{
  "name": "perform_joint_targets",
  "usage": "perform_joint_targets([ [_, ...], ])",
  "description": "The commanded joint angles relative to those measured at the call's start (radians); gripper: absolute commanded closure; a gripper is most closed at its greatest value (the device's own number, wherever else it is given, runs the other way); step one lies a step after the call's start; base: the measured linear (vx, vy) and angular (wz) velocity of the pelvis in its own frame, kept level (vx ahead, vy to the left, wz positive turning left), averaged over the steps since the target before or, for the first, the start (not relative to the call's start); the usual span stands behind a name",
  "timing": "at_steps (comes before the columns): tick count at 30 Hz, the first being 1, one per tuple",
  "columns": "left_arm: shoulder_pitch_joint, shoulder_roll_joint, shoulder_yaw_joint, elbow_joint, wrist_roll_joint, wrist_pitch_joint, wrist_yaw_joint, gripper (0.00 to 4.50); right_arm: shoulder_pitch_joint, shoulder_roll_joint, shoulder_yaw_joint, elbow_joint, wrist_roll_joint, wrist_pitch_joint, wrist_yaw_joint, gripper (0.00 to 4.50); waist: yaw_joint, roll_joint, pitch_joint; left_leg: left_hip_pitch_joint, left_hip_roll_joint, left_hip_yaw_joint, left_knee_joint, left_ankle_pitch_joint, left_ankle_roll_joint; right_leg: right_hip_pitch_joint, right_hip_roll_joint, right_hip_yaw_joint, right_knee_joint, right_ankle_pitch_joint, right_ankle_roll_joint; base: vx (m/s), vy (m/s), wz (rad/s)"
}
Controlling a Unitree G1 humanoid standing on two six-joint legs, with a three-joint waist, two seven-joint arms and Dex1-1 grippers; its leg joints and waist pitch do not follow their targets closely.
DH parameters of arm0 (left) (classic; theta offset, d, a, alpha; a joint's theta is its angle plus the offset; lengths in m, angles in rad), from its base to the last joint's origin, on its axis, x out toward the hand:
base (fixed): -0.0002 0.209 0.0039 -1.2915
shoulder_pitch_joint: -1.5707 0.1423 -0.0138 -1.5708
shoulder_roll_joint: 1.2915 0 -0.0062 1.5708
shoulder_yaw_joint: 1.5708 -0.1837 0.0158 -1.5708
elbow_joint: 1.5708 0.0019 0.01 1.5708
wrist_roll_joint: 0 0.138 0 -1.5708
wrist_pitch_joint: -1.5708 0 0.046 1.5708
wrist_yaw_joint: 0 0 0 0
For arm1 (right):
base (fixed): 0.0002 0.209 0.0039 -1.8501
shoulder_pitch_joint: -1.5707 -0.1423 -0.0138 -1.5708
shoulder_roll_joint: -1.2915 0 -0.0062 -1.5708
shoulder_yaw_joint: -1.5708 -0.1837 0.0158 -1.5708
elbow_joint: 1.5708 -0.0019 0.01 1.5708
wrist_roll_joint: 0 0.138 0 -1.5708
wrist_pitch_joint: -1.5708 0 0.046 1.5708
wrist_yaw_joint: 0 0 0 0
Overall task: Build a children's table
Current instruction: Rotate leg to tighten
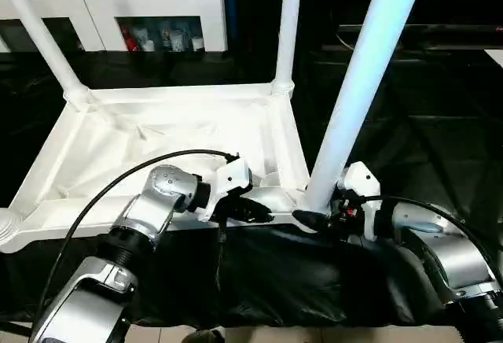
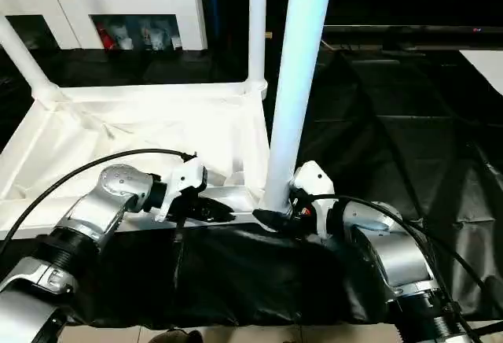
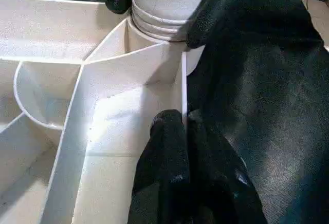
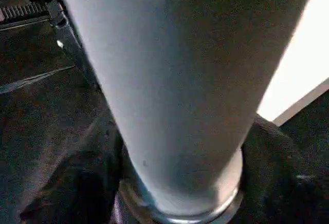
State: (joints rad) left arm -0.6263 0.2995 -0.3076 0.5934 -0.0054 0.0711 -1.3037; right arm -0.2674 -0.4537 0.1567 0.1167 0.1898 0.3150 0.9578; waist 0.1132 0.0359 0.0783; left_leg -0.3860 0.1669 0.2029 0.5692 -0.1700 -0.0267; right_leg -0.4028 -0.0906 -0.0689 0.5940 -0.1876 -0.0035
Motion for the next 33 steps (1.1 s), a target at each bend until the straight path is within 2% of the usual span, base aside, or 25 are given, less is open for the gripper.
perform_joint_targets([
  [1,0.003,-0.009,-0.025,-0.025,-0.005,-0.009,-0.018,4.50,0.012,0.020,0.053,-0.025,0.004,0.031,0.017,1.71,0.000,-0.011,-0.060,0.019,0.073,-0.033,-0.063,-0.200,0.074,0.046,-0.076,0.051,-0.064,-0.145,-0.262,0.000,0.000,0.00],
  [6,0.006,-0.010,-0.027,-0.022,-0.001,-0.009,-0.011,4.50,0.023,0.029,0.057,-0.035,0.003,0.033,0.002,1.81,-0.001,-0.011,-0.060,0.020,0.073,-0.033,-0.063,-0.204,0.068,0.045,-0.075,0.052,-0.065,-0.156,-0.254,0.000,0.000,0.00],
  [7,0.009,-0.022,-0.022,-0.019,0.002,-0.009,0.017,4.50,0.045,0.057,0.049,-0.048,-0.002,0.047,-0.056,1.81,-0.002,-0.008,-0.054,0.020,0.072,-0.033,-0.065,-0.206,0.069,0.042,-0.074,0.053,-0.067,-0.157,-0.250,0.000,0.000,0.00],
  [8,0.009,-0.022,-0.022,-0.019,0.002,-0.009,0.017,4.50,0.045,0.057,0.049,-0.048,-0.002,0.047,-0.056,1.82,-0.004,-0.009,-0.054,0.019,0.072,-0.034,-0.066,-0.216,0.066,0.043,-0.075,0.052,-0.068,-0.167,-0.247,0.000,0.000,0.00],
  [9,0.004,-0.038,-0.014,-0.009,0.008,-0.005,0.059,4.50,0.046,0.095,0.030,-0.029,-0.021,0.057,-0.138,1.82,-0.005,-0.010,-0.053,0.019,0.073,-0.035,-0.068,-0.222,0.061,0.042,-0.076,0.053,-0.069,-0.180,-0.244,0.000,0.000,0.00],
  [10,-0.012,-0.065,-0.006,0.012,0.030,0.009,0.139,4.50,0.037,0.155,0.000,0.012,-0.053,0.060,-0.265,1.82,-0.009,-0.014,-0.051,0.022,0.071,-0.035,-0.071,-0.254,0.046,0.038,-0.075,0.053,-0.075,-0.227,-0.237,0.000,0.000,0.00],
  [11,-0.012,-0.065,-0.006,0.012,0.030,0.009,0.139,4.50,0.037,0.155,0.000,0.012,-0.053,0.060,-0.265,1.83,-0.011,-0.011,-0.049,0.023,0.071,-0.035,-0.073,-0.268,0.035,0.036,-0.077,0.054,-0.078,-0.257,-0.232,0.000,0.000,0.00],
  [12,-0.028,-0.095,-0.003,0.032,0.052,0.019,0.220,4.50,0.021,0.218,-0.037,0.056,-0.066,0.067,-0.381,1.83,-0.015,-0.012,-0.047,0.025,0.070,-0.039,-0.076,-0.300,0.011,0.035,-0.079,0.053,-0.085,-0.325,-0.214,0.000,0.000,0.00],
  [13,-0.034,-0.108,-0.001,0.037,0.058,0.027,0.248,4.50,0.014,0.241,-0.050,0.071,-0.069,0.073,-0.421,1.83,-0.018,-0.013,-0.046,0.032,0.069,-0.041,-0.078,-0.327,-0.004,0.028,-0.081,0.054,-0.091,-0.383,-0.198,0.000,0.000,0.00],
  [15,-0.044,-0.140,0.001,0.040,0.069,0.049,0.308,4.50,-0.004,0.295,-0.072,0.108,-0.081,0.073,-0.513,1.83,-0.026,-0.014,-0.045,0.029,0.071,-0.047,-0.084,-0.352,-0.022,0.030,-0.081,0.053,-0.093,-0.423,-0.176,0.000,0.000,0.00],
  [16,-0.049,-0.161,0.001,0.040,0.073,0.060,0.337,4.50,-0.020,0.324,-0.074,0.131,-0.088,0.074,-0.557,1.83,-0.031,-0.015,-0.045,0.029,0.071,-0.046,-0.085,-0.367,-0.027,0.026,-0.080,0.054,-0.096,-0.428,-0.167,0.000,0.000,0.00],
  [17,-0.056,-0.199,0.005,0.043,0.074,0.079,0.386,4.50,-0.046,0.366,-0.065,0.162,-0.104,0.061,-0.610,1.83,-0.033,-0.016,-0.047,0.028,0.070,-0.047,-0.086,-0.363,-0.031,0.028,-0.081,0.054,-0.094,-0.420,-0.164,0.000,0.000,0.00],
  [19,-0.056,-0.199,0.005,0.043,0.074,0.079,0.386,4.50,-0.046,0.366,-0.065,0.162,-0.104,0.061,-0.610,1.83,-0.035,-0.016,-0.046,0.026,0.068,-0.048,-0.087,-0.363,-0.033,0.029,-0.079,0.054,-0.097,-0.415,-0.158,0.000,0.000,0.00],
  [20,-0.057,-0.209,0.007,0.043,0.071,0.083,0.395,4.50,-0.051,0.376,-0.060,0.165,-0.110,0.057,-0.623,1.83,-0.033,-0.017,-0.046,0.029,0.068,-0.044,-0.086,-0.359,-0.021,0.027,-0.079,0.057,-0.099,-0.387,-0.155,0.000,0.000,0.00],
  [21,-0.055,-0.220,0.002,0.039,0.070,0.078,0.394,4.50,-0.066,0.389,-0.048,0.170,-0.110,0.032,-0.617,1.83,-0.033,-0.026,-0.049,0.028,0.068,-0.043,-0.085,-0.350,-0.015,0.029,-0.079,0.057,-0.099,-0.378,-0.155,0.000,0.000,0.00],
  [22,-0.055,-0.229,-0.002,0.039,0.073,0.073,0.395,4.50,-0.077,0.401,-0.044,0.174,-0.114,0.016,-0.614,1.27,-0.031,-0.024,-0.050,0.025,0.068,-0.043,-0.084,-0.333,-0.008,0.031,-0.081,0.057,-0.096,-0.363,-0.159,0.000,0.000,0.00],
  [25,-0.052,-0.234,-0.005,0.029,0.073,0.072,0.388,4.50,-0.088,0.407,-0.045,0.167,-0.106,0.007,-0.589,1.13,-0.030,-0.022,-0.051,0.024,0.068,-0.040,-0.082,-0.311,0.004,0.030,-0.079,0.057,-0.094,-0.335,-0.167,0.000,0.000,0.00],
  [29,-0.043,-0.212,-0.010,0.018,0.071,0.059,0.350,4.50,-0.089,0.368,-0.051,0.151,-0.104,0.014,-0.547,0.72,-0.026,-0.021,-0.057,0.024,0.069,-0.038,-0.079,-0.276,0.016,0.036,-0.077,0.057,-0.085,-0.266,-0.184,0.000,0.000,0.00],
  [32,-0.031,-0.170,-0.014,0.004,0.064,0.049,0.295,4.50,-0.077,0.272,-0.046,0.117,-0.089,0.016,-0.442,0.55,-0.023,-0.019,-0.062,0.022,0.068,-0.036,-0.074,-0.241,0.033,0.041,-0.076,0.055,-0.079,-0.204,-0.200,0.000,0.000,0.00],
  [33,-0.030,-0.165,-0.014,0.003,0.063,0.049,0.288,4.50,-0.075,0.256,-0.044,0.113,-0.087,0.015,-0.422,0.29,-0.020,-0.012,-0.065,0.023,0.069,-0.037,-0.072,-0.233,0.035,0.042,-0.077,0.055,-0.076,-0.186,-0.206,0.000,0.000,0.00],
])
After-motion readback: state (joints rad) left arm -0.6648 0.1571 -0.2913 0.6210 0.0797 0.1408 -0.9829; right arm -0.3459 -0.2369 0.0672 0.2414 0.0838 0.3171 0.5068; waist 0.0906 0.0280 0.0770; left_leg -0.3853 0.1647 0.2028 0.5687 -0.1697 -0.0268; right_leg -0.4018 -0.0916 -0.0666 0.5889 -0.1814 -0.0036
